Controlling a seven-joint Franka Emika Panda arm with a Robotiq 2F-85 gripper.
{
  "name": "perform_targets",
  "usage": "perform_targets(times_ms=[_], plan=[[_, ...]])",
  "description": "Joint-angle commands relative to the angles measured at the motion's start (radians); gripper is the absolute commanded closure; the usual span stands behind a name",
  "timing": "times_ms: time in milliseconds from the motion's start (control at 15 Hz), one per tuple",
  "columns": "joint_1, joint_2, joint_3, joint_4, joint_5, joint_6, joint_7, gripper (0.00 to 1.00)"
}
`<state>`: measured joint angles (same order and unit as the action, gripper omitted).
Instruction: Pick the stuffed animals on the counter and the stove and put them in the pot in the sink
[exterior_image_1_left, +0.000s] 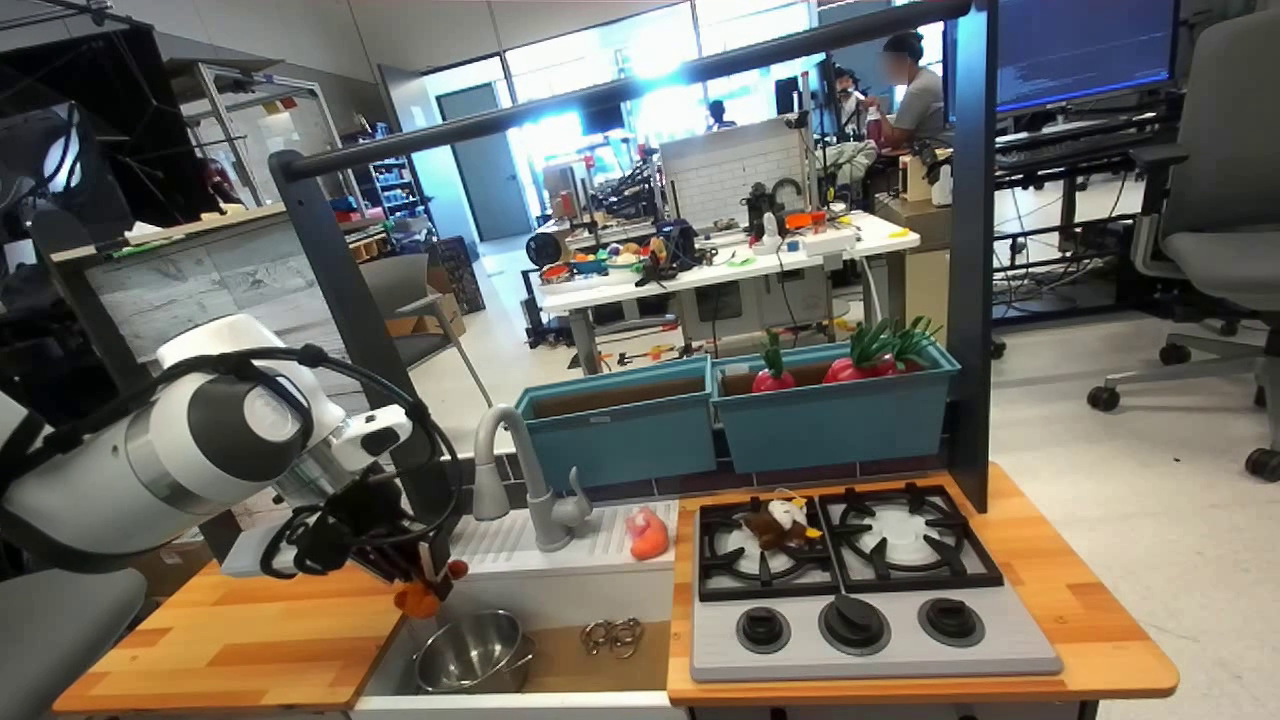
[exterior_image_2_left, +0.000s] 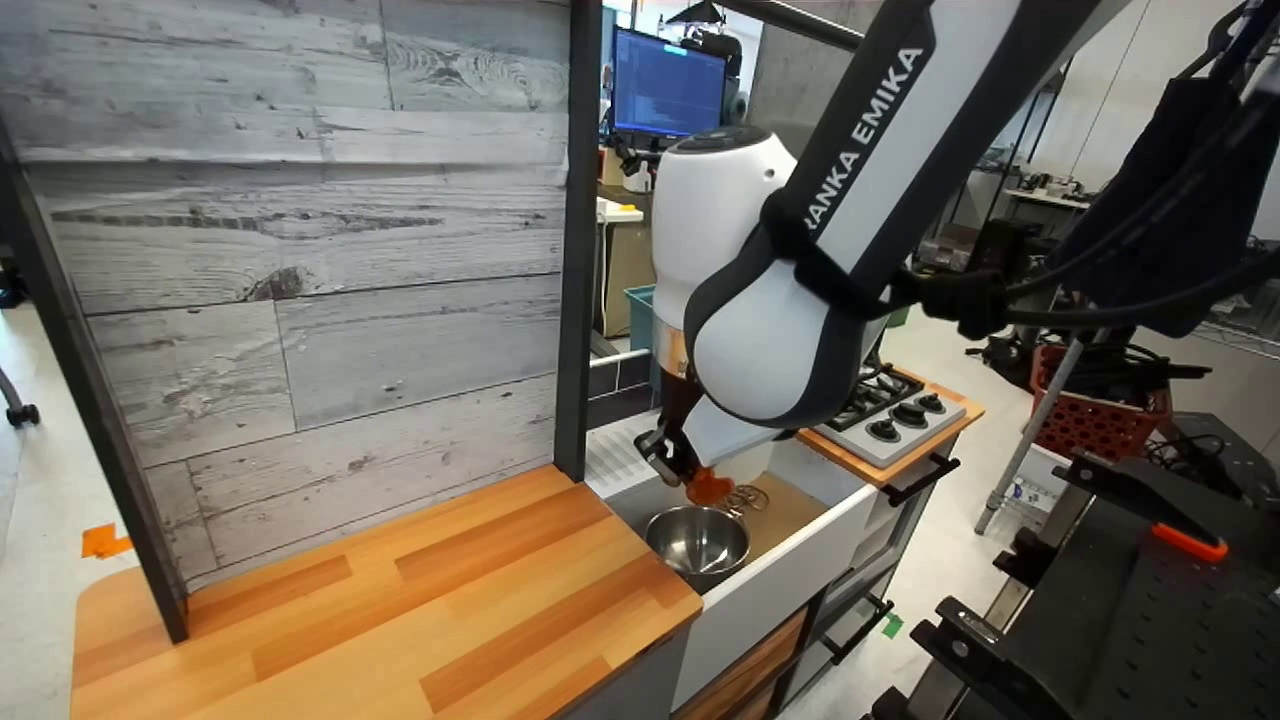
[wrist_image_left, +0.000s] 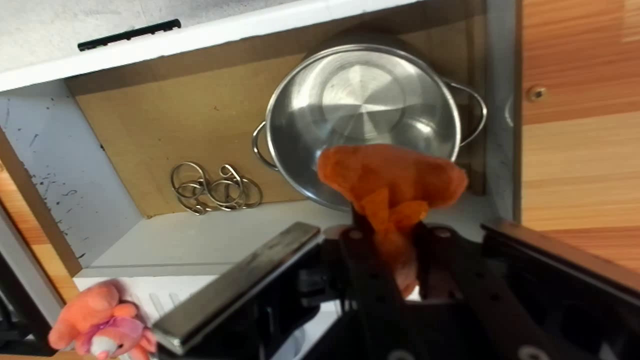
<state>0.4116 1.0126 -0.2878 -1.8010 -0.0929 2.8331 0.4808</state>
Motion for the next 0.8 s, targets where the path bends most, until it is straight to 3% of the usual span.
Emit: perform_targets(times_ms=[0,467,533,733], plan=[[0.01,0.008,-0.034,-0.01,0.009,0.027,0.007,0.97],[0.019,0.038,-0.04,0.007,0.007,0.018,0.005,0.97],[0.019,0.037,-0.039,0.005,0.007,0.018,0.005,0.66],[0.021,0.035,-0.042,0.002,0.008,0.02,0.006,0.45]])
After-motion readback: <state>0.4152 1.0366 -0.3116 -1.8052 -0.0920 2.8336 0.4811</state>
